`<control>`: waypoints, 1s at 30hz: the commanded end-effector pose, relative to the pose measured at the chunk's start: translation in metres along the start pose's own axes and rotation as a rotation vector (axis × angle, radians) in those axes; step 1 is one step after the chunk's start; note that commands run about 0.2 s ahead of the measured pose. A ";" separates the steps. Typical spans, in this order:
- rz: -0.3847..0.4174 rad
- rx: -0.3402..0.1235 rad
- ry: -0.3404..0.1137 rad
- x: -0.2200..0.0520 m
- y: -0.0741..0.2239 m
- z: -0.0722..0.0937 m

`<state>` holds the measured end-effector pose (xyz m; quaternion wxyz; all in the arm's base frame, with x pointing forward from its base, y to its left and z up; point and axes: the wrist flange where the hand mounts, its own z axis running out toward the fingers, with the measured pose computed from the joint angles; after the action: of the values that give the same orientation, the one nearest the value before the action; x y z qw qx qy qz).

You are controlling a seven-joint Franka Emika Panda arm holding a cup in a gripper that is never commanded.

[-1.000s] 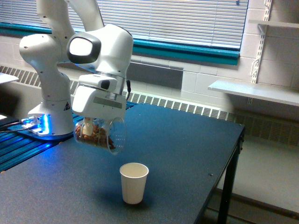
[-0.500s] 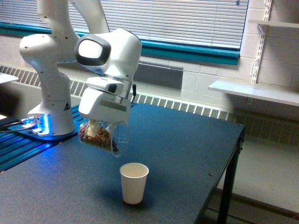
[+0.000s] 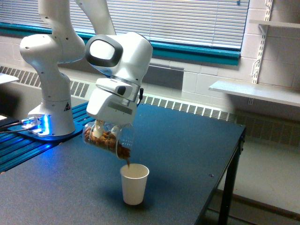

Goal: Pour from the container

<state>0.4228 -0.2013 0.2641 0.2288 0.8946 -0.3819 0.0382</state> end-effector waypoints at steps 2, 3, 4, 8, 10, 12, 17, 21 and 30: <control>0.013 -0.042 0.012 0.004 -0.007 -0.005; 0.012 -0.049 0.012 0.004 -0.008 -0.006; 0.013 -0.056 0.013 0.004 -0.008 -0.006; 0.006 -0.079 0.019 0.005 -0.009 -0.007; 0.000 -0.087 0.018 0.005 -0.009 -0.007; -0.004 -0.096 0.020 0.005 -0.010 -0.007; -0.013 -0.107 0.020 0.005 -0.010 -0.008; -0.023 -0.115 0.025 0.006 -0.011 -0.010; -0.031 -0.134 0.021 0.007 -0.011 -0.012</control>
<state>0.4322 -0.1959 0.2682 0.2845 0.8835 -0.3717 0.0167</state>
